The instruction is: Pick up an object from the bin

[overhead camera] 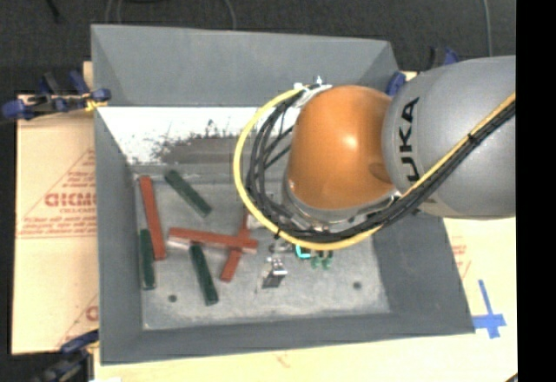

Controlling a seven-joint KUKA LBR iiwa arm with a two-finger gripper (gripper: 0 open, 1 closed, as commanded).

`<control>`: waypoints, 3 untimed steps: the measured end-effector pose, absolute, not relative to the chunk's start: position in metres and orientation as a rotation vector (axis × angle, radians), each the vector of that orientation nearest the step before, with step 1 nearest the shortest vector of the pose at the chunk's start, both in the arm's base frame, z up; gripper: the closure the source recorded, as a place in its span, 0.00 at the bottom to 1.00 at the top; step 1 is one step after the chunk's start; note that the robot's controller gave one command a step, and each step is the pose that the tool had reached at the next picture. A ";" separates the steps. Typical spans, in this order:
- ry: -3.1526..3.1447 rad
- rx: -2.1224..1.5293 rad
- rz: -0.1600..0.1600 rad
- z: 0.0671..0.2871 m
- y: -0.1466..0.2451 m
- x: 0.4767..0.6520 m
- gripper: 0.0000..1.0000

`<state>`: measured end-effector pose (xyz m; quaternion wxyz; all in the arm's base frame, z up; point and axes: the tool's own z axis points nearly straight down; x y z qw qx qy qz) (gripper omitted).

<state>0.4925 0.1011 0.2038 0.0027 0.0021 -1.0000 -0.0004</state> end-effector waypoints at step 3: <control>-3.148 0.021 -0.003 0.106 0.099 0.529 0.00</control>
Offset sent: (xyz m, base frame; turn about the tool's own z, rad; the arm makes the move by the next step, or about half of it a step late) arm 0.0700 -0.0066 -0.1199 -0.2389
